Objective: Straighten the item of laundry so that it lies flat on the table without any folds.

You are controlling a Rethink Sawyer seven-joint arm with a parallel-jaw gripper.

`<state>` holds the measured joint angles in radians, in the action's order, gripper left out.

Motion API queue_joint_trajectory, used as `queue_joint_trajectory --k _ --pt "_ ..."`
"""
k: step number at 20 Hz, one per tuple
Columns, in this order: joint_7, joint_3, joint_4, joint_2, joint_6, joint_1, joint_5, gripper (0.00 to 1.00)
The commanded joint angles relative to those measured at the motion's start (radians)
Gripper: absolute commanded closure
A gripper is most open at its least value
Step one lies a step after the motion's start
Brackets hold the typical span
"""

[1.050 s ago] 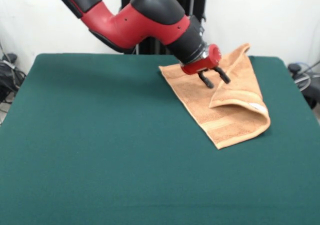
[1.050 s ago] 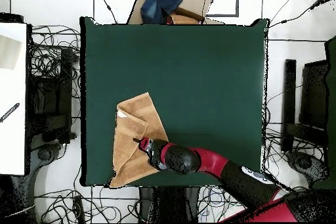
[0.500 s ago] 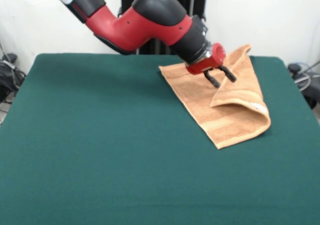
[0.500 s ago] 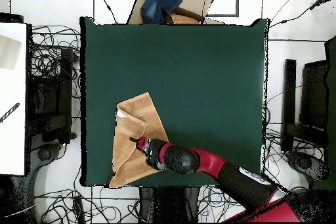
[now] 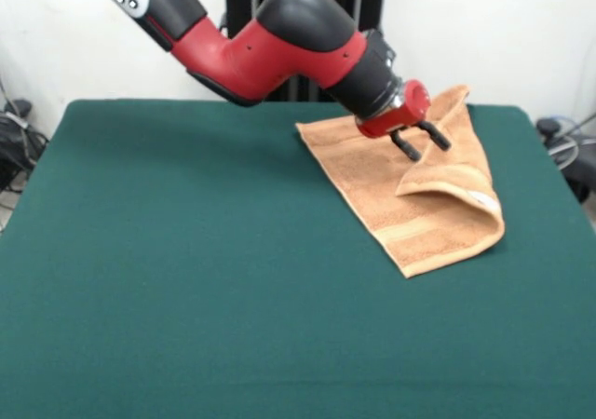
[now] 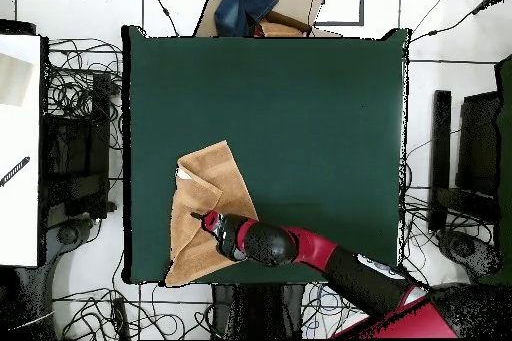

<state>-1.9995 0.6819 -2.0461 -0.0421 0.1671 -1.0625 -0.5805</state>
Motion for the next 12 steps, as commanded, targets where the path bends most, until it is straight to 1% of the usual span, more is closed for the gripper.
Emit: queue_joint_trajectory --k 1,4,9,12 --pt "0.095 0.046 0.134 -0.068 0.046 0.041 -0.062 0.0" --pt "0.084 0.033 0.135 -0.062 0.029 0.053 -0.076 0.0" --pt "0.095 -0.008 0.177 -0.065 0.041 0.072 -0.111 0.0" --pt "0.098 -0.025 0.189 -0.081 0.016 0.064 -0.144 0.0"
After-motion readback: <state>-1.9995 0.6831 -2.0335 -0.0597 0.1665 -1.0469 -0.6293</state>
